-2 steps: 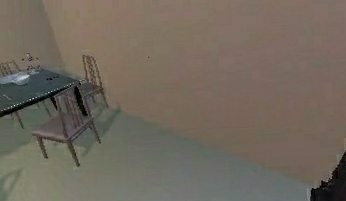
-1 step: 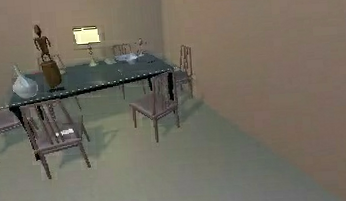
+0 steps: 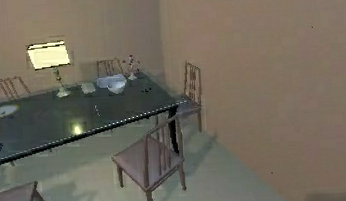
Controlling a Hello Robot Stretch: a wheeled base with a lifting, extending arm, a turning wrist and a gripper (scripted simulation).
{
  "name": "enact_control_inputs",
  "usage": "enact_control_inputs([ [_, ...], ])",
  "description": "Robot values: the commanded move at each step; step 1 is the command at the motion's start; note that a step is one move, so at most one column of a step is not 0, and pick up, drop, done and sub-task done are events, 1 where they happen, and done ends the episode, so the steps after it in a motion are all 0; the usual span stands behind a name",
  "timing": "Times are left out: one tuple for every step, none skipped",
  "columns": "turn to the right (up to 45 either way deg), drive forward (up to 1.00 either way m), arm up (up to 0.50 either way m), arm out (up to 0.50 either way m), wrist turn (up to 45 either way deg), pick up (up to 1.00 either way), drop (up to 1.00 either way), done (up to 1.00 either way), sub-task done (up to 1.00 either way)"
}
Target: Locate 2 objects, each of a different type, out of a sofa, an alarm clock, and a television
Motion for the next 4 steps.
enact_control_inputs([
  [-45.0,0.0,0.0,0.0,0.0,0.0,0.0,0.0,0.0],
  [-30.0,0.0,0.0,0.0,0.0,0.0,0.0,0.0,0.0],
  [0.0,1.0,0.0,0.0,0.0,0.0,0.0,0.0,0.0],
  [-6.0,0.0,0.0,0.0,0.0,0.0,0.0,0.0,0.0],
])
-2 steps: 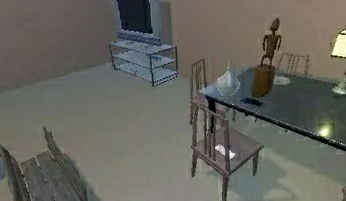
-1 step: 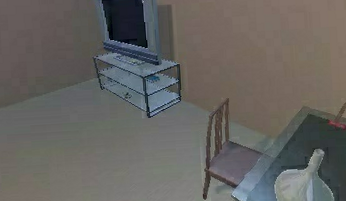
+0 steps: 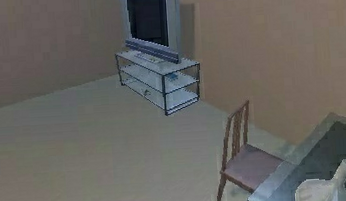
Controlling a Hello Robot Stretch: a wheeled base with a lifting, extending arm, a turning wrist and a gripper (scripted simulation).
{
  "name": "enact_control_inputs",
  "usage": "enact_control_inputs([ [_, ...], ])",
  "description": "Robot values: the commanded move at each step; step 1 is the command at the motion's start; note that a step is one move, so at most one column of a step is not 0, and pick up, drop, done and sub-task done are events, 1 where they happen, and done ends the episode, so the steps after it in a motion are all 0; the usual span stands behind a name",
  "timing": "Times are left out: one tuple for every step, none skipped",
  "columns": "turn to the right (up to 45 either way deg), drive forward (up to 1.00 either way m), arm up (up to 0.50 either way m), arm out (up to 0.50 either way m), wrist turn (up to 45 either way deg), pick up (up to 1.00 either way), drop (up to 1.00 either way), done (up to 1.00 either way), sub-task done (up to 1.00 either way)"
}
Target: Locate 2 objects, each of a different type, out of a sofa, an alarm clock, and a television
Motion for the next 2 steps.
enact_control_inputs([
  [0.0,0.1,0.0,0.0,0.0,0.0,0.0,0.0,0.0],
  [0.0,1.0,0.0,0.0,0.0,0.0,0.0,0.0,0.0],
])
